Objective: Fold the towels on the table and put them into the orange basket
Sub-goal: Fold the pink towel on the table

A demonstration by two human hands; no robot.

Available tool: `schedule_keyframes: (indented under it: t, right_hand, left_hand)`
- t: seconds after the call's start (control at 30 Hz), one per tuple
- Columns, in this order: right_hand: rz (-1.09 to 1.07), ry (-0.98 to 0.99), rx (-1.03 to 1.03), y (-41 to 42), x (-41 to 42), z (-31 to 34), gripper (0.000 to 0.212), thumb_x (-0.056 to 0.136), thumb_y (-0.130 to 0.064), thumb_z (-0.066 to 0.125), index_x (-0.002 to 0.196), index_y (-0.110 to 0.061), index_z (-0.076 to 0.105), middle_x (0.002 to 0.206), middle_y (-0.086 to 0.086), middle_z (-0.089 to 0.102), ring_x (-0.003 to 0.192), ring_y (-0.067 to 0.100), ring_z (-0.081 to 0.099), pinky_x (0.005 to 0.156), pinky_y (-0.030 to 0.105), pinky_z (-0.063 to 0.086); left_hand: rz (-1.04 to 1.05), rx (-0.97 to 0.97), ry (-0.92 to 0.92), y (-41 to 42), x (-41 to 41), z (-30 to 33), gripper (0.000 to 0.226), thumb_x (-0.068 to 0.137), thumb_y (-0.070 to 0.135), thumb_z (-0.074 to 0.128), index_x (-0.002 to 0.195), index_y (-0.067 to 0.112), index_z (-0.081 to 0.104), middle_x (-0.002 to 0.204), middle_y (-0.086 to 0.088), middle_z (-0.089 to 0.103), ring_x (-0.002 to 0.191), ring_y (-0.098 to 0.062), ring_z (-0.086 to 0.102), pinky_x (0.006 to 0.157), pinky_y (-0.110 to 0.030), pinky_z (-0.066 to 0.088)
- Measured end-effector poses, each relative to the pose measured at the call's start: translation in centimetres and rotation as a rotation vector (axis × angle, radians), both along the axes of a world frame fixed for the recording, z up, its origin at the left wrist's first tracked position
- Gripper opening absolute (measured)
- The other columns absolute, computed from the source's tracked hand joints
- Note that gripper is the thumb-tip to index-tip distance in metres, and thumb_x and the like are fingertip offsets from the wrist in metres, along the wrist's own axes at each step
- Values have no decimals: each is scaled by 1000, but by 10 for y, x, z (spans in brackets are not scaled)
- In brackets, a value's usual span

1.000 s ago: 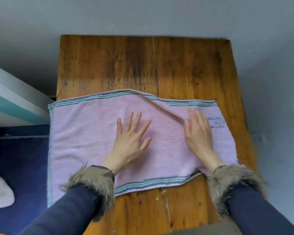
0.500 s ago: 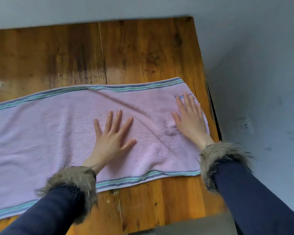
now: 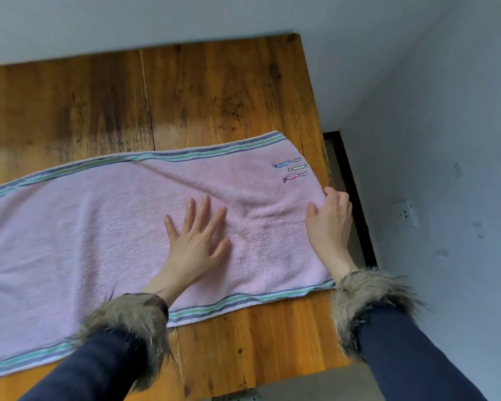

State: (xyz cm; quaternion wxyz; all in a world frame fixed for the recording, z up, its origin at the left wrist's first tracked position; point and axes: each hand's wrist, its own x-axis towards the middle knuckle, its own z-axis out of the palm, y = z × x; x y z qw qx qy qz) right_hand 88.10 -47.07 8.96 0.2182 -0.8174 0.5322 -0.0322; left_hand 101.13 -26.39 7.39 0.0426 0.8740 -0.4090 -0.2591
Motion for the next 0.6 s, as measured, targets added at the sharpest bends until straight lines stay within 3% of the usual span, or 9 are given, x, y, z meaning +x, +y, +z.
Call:
schedule_keyframes:
  t: [0.07,0.13,0.2,0.27,0.33,0.4,0.5,0.6]
  right_hand:
    - [-71,2,42,-2,0,1,30,91,-16,50,119,-5,54,118,14,52,111,33,47,91,41,36]
    - [-88,-41,61,1,2,5,23,92,-15,50,111,-6,59,113,12,56,107,32,51,85,36,37]
    - [3,-119,52,11,7,14,21,92,-14,51,107,-6,62,109,10,58,99,30,54,76,32,36]
    - [220,-175,121,26,12,22,23,93,-15,51,111,-7,63,111,8,59,96,27,56,76,32,41]
    - [496,-86,248,40,15,26,30,95,-21,48,121,-11,59,123,4,54,109,21,52,89,32,43]
    - [701,63,281,50,13,24,34,96,-24,44,125,-12,56,137,2,45,125,21,40,102,35,34]
    - [688,23,310,54,10,25,32,95,-17,43,118,-6,62,137,4,47,125,23,41,104,35,34]
    - [572,-24,338,50,6,29,29,96,-21,45,112,-7,65,121,3,58,111,22,53,92,35,43]
  left_hand:
    - [24,-17,18,-4,-1,2,62,89,53,25,147,39,7,152,6,-22,140,-20,-25,105,-61,-16]
    - [117,-106,52,-8,-1,7,52,92,37,38,143,30,31,158,-1,4,145,-25,-6,108,-63,-3]
    - [216,-236,35,-14,1,13,48,86,38,36,127,19,53,146,-10,36,140,-31,23,106,-58,18]
    - [290,-382,33,-21,2,21,48,83,39,35,113,13,62,125,-12,55,122,-33,44,98,-46,34]
    - [349,-462,114,-33,3,28,33,87,27,45,109,11,63,112,-11,58,109,-30,50,90,-32,36]
    - [388,-495,206,-50,4,32,23,90,16,53,111,12,62,110,-9,57,103,-24,53,84,-25,37]
    - [408,-496,316,-80,6,32,31,87,20,61,117,14,56,112,-9,55,95,-20,58,79,-24,40]
    - [412,-409,303,-101,8,25,54,82,28,66,128,12,42,115,-10,53,99,-24,55,79,-30,43]
